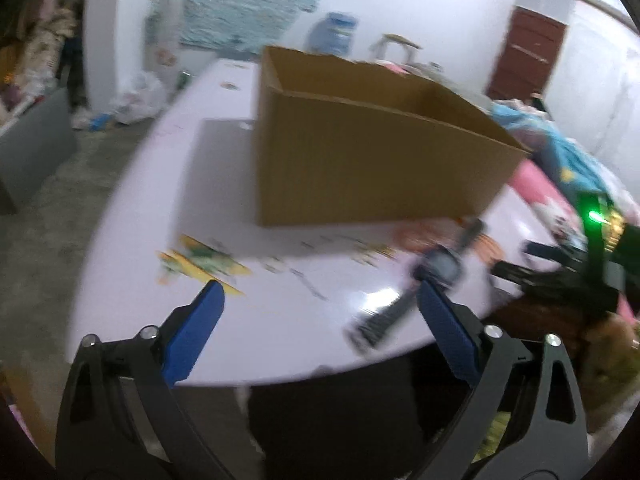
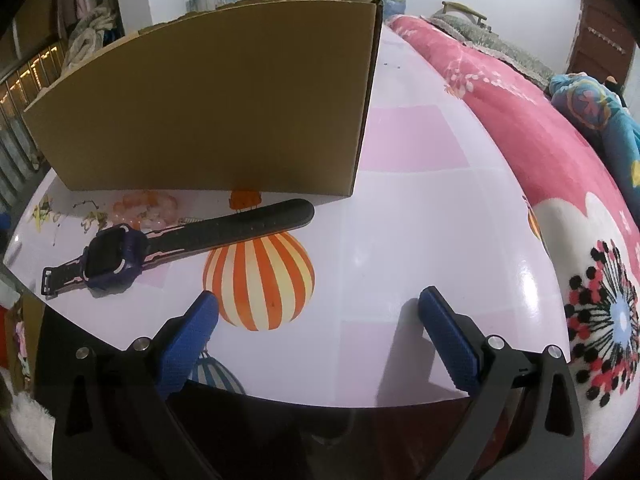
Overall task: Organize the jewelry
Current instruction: 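Grasp the black smartwatch face with the right gripper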
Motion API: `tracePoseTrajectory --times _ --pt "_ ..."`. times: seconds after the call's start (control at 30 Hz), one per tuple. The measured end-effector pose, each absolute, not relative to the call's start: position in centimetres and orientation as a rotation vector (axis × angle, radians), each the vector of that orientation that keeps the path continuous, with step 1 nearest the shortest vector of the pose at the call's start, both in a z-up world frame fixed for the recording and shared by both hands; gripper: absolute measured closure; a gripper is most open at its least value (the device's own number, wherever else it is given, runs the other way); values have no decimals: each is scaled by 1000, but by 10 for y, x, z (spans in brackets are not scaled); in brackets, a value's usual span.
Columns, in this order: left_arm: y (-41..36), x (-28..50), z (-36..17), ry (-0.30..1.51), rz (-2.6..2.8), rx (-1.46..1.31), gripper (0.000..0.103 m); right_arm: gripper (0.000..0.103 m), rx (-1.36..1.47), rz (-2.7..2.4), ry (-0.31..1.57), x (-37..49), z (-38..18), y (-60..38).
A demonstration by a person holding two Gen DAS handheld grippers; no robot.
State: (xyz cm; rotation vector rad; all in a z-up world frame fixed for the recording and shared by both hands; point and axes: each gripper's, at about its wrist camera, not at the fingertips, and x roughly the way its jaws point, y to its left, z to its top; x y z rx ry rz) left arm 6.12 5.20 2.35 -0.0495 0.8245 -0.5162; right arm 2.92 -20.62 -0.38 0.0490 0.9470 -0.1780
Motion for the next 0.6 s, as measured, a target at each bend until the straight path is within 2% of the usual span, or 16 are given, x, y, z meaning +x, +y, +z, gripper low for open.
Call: tracePoseTrajectory --times 0.1,0.2,0.33,0.43,0.53,0.6 --pt "37 56 12 902 -565 -67 35 6 51 -172 957 30 -2 -207" --pt "32 58 1 969 -582 -107 47 6 57 -160 964 30 0 -208" --pt "36 57 -6 1009 -593 -158 53 9 134 -78 891 23 17 -206" --pt "40 59 -8 1027 -605 -201 56 17 177 69 816 19 28 -190" --pt "46 62 -12 1049 -631 -281 58 31 205 181 829 27 23 -174" --pt "47 63 -13 1054 -639 -309 59 48 221 225 853 37 15 -167"
